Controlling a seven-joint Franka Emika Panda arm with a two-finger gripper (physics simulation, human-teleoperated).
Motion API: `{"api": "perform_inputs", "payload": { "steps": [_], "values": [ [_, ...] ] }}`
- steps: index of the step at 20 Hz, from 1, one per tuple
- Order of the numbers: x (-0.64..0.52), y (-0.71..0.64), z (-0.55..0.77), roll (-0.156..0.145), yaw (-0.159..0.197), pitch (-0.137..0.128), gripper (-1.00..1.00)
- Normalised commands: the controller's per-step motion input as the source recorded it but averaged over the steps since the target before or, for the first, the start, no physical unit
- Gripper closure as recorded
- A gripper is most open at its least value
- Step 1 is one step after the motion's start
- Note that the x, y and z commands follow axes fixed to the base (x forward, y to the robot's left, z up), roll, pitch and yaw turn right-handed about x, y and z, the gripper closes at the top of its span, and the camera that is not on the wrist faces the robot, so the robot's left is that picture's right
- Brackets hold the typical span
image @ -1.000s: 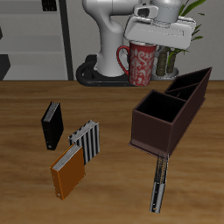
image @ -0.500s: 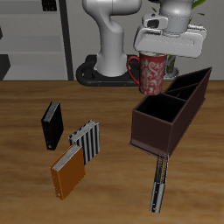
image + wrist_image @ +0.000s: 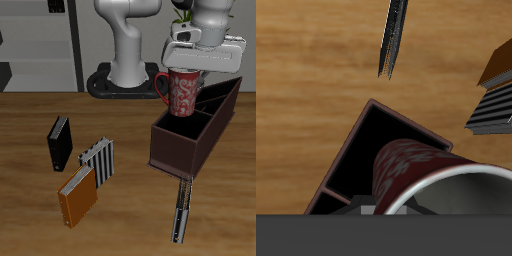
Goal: Place the red mug into the left desk caddy's right compartment and place the left striped book into the left desk caddy's back compartment
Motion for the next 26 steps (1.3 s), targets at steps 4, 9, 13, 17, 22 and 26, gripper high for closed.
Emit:
{"api": "perform_inputs", "payload": {
  "steps": [4, 9, 13, 17, 22, 26],
  "values": [
    [0.10, 0.01, -0.11, -0.013, -0.046, 0.036, 1.00],
    [0.06, 0.21, -0.15, 0.015, -0.004, 0.037, 1.00],
    [0.07, 0.17, -0.07, 0.024, 0.005, 0.005, 1.00],
    [0.08, 0.03, -0.07, -0.009, -0.010, 0.012, 1.00],
    [0.07, 0.03, -0.12, -0.022, -0.005, 0.025, 1.00],
    [0.05, 0.04, -0.08, -0.004, -0.003, 0.021, 1.00]
  ]
}}
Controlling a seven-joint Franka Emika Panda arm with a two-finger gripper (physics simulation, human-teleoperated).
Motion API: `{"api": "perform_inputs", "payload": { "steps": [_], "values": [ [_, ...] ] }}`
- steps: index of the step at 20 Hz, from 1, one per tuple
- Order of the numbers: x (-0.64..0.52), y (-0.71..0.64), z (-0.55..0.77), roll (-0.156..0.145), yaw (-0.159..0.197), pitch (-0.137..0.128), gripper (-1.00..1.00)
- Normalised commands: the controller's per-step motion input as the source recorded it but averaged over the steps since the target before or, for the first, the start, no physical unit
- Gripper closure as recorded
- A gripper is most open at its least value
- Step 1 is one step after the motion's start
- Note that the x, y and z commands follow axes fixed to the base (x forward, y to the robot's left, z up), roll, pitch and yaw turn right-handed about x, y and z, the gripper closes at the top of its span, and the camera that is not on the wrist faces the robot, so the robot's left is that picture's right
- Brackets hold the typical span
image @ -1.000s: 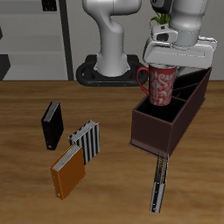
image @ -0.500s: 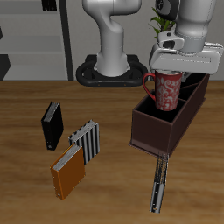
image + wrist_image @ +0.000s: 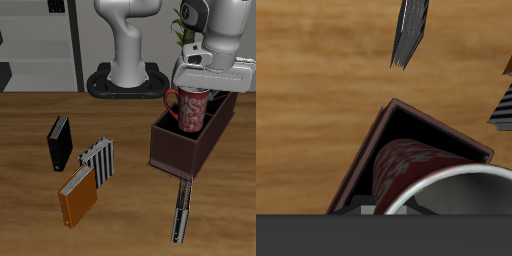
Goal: Place the red mug into the left desk caddy's right compartment and place the left striped book into the left desk caddy's back compartment
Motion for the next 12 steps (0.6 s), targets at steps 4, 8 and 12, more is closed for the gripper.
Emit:
{"api": "perform_inputs", "payload": {
  "steps": [4, 8, 12],
  "values": [
    [0.08, -0.05, -0.09, -0.043, -0.020, 0.024, 1.00],
    [0.06, -0.01, -0.08, 0.021, 0.004, 0.016, 1.00],
    [0.09, -0.09, -0.15, -0.017, -0.022, 0.038, 1.00]
  ]
}}
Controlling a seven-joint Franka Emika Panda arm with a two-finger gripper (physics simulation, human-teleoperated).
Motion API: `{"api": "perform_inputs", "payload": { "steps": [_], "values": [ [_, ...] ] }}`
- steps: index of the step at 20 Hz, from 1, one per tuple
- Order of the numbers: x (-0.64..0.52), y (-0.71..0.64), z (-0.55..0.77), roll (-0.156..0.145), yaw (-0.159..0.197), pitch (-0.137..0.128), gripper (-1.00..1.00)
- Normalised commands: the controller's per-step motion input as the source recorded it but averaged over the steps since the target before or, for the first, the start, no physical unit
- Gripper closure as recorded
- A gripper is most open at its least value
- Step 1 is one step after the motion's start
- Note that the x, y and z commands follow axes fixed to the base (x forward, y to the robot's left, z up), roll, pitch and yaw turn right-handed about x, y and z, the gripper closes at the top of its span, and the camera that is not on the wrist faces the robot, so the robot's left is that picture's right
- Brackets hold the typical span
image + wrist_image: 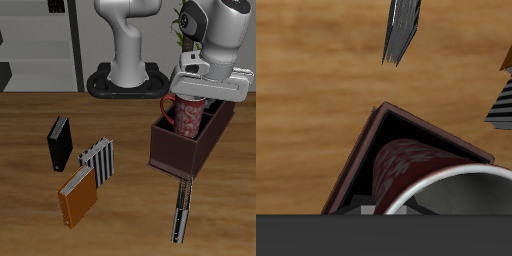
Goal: Place the red mug into the left desk caddy's right compartment and place the left striped book into the left desk caddy's back compartment
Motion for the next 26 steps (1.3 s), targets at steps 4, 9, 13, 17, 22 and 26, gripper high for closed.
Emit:
{"api": "perform_inputs", "payload": {
  "steps": [4, 9, 13, 17, 22, 26],
  "values": [
    [0.05, -0.01, -0.12, -0.002, -0.017, 0.026, 1.00],
    [0.09, 0.00, -0.18, 0.003, -0.032, 0.051, 1.00],
    [0.06, 0.04, -0.18, 0.011, -0.011, 0.029, 1.00],
    [0.03, 0.12, -0.25, 0.027, -0.021, 0.051, 1.00],
    [0.06, -0.02, -0.21, 0.001, -0.017, 0.039, 1.00],
    [0.08, -0.15, -0.23, 0.000, -0.060, 0.089, 1.00]
  ]
}}
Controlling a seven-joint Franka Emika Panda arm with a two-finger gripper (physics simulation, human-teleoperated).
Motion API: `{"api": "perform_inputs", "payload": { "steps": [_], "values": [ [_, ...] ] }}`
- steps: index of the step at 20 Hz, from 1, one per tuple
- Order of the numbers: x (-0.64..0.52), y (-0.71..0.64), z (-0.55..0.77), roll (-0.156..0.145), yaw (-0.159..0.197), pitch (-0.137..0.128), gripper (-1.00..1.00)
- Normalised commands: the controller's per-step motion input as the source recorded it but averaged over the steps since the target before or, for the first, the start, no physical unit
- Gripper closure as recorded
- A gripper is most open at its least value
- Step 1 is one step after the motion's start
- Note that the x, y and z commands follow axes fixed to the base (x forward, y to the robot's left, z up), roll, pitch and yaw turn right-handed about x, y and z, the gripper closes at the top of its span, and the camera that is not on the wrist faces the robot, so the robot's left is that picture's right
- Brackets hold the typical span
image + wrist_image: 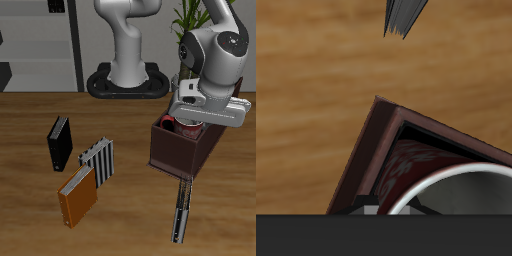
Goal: Place the red mug into the left desk caddy's right compartment and place the left striped book into the left desk caddy's back compartment
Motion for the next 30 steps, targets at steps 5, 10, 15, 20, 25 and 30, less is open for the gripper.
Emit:
{"api": "perform_inputs", "payload": {
  "steps": [5, 10, 15, 20, 25, 30],
  "values": [
    [-0.03, 0.01, -0.10, 0.023, -0.014, 0.036, -1.00],
    [-0.06, 0.05, -0.07, 0.034, 0.007, 0.012, -1.00],
    [-0.10, 0.05, 0.12, 0.020, 0.019, -0.029, -1.00],
    [-0.09, -0.09, 0.36, 0.018, 0.041, -0.063, -1.00],
    [-0.04, -0.26, 0.35, -0.002, 0.072, -0.077, -1.00],
    [0.04, -0.31, 0.22, -0.020, 0.020, -0.026, -1.00]
  ]
}}
